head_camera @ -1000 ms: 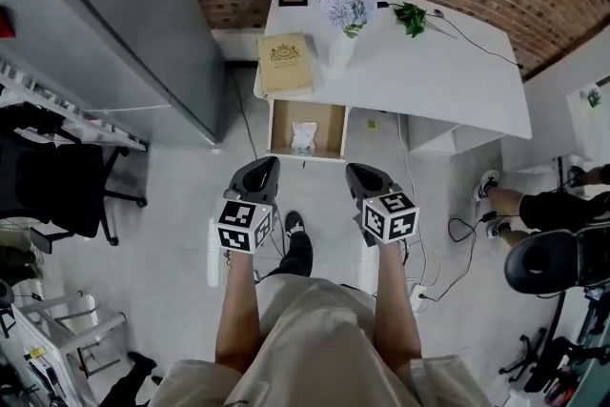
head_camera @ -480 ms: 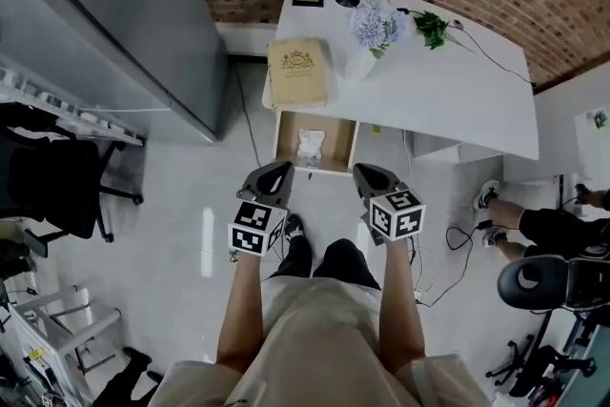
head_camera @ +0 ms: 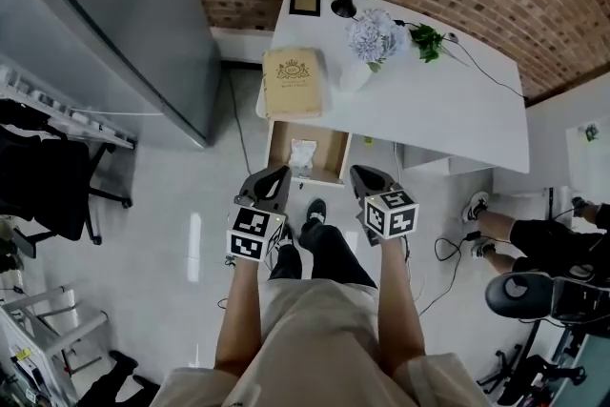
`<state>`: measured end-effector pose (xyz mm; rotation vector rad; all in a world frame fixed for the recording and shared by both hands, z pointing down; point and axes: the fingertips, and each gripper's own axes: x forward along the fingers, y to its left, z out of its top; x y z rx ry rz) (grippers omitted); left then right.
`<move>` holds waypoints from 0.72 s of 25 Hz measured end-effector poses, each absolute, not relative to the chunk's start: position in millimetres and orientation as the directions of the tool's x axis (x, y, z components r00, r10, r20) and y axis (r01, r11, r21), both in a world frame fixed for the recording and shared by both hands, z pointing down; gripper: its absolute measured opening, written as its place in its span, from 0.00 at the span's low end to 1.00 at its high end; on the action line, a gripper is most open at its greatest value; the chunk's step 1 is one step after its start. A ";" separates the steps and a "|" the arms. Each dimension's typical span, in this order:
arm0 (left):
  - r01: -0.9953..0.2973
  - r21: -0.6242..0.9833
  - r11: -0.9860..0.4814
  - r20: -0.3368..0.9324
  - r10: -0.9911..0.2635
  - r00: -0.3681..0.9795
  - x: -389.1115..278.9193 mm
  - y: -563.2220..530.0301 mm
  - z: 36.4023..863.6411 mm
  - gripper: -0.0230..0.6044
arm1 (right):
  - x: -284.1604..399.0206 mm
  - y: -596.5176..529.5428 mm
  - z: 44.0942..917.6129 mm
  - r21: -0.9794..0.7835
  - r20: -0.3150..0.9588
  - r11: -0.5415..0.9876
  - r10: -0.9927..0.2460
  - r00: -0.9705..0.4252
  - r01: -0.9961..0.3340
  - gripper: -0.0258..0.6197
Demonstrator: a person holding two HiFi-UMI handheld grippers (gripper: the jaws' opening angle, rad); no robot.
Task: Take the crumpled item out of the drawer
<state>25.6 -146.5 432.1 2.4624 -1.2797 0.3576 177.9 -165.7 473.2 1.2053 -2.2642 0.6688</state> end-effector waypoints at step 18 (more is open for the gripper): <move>-0.859 0.167 -0.484 0.533 -0.689 0.492 41.1 -146.0 550.9 0.06 | 140.6 -200.1 610.1 -0.124 0.738 0.684 -0.420 -0.528 -0.719 0.07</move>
